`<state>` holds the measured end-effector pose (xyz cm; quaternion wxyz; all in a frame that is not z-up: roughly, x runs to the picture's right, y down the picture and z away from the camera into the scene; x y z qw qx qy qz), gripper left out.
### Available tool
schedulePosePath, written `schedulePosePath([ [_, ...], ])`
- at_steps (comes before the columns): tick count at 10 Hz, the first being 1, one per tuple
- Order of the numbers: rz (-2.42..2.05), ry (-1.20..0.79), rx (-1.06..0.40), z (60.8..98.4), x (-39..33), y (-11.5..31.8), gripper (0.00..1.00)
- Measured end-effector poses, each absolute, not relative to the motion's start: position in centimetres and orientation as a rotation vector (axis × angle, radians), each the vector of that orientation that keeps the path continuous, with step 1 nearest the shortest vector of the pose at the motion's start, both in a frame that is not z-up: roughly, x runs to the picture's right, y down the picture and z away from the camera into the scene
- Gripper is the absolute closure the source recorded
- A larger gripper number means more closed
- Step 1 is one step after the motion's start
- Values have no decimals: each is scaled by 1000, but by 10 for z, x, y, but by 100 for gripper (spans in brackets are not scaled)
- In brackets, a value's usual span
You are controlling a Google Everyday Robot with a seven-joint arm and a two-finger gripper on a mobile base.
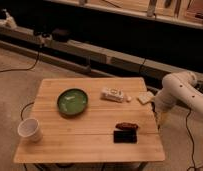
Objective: Push the eraser across the table
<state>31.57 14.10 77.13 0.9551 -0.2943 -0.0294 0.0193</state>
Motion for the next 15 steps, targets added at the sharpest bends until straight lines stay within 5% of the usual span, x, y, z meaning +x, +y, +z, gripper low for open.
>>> schedulePosePath([
  [8,82,-202,-642,771,288,197,95],
  [15,23,-216,-634,789,279,226,100],
])
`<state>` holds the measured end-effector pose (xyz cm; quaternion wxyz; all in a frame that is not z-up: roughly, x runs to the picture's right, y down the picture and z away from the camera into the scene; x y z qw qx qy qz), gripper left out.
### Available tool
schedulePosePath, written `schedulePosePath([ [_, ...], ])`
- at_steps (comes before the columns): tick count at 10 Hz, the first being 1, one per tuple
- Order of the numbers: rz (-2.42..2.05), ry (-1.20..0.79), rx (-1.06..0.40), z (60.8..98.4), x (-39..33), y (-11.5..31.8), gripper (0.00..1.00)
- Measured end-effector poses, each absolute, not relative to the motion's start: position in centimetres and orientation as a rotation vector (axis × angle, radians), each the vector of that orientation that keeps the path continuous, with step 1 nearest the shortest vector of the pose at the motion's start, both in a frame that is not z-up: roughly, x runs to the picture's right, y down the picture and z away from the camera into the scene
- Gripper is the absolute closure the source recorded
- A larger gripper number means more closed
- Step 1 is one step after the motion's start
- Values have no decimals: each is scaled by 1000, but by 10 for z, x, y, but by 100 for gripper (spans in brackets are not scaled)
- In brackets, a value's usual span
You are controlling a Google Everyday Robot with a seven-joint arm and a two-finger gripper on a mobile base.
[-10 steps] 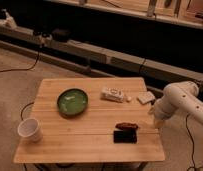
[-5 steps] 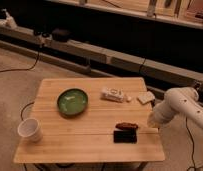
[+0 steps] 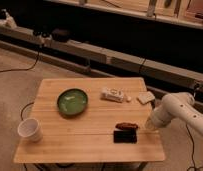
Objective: Push the eraser across the table
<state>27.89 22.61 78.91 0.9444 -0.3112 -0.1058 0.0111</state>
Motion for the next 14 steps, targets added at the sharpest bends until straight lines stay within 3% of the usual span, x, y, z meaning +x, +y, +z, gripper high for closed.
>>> schedulePosePath([
  [14,-74,-167,-687,796,225,268,100],
])
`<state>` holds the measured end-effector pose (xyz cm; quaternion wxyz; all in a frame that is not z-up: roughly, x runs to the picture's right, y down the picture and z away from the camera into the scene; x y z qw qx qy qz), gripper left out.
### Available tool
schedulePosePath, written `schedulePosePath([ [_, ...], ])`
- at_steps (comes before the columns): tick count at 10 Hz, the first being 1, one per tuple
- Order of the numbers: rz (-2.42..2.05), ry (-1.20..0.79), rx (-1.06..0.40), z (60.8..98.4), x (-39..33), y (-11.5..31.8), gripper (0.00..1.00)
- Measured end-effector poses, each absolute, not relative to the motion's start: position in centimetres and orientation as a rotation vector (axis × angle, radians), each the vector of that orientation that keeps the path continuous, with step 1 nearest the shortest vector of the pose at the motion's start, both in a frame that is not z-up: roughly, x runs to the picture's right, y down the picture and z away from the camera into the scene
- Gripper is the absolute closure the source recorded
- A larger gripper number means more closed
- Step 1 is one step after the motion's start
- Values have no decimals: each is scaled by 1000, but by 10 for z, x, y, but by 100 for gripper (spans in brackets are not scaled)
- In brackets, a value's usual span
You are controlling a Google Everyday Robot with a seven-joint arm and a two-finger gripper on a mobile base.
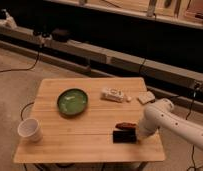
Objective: Push the eraser across the table
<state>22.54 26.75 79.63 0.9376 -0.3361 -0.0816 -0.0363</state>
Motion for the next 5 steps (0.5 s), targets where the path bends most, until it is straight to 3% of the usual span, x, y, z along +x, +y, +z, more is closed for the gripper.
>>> schedulePosePath([
  [5,-75,-178,-675,805,203,254,100],
])
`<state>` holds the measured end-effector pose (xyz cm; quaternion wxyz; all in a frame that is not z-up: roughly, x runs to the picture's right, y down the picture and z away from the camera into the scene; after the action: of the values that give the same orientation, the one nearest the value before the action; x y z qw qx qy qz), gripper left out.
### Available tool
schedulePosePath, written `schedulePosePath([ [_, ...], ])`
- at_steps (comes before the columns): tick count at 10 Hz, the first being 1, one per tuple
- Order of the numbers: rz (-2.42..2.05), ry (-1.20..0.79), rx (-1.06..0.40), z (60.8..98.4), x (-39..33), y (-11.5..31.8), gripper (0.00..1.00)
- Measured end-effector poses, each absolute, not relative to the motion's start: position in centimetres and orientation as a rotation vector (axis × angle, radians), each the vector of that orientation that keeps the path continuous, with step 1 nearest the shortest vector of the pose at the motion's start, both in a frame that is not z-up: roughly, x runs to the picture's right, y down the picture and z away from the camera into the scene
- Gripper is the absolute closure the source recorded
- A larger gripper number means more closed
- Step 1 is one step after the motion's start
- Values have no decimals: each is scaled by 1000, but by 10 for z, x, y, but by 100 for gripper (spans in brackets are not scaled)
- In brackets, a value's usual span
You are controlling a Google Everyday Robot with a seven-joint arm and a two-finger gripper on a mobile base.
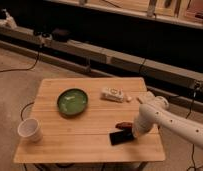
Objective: Push the eraser across the table
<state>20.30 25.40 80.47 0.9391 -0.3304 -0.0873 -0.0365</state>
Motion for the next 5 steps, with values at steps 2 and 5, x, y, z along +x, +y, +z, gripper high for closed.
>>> schedulePosePath([
  [2,-88,-179,-681,808,195,257,100],
  [5,-106,-155,-691,815,193,267,100],
])
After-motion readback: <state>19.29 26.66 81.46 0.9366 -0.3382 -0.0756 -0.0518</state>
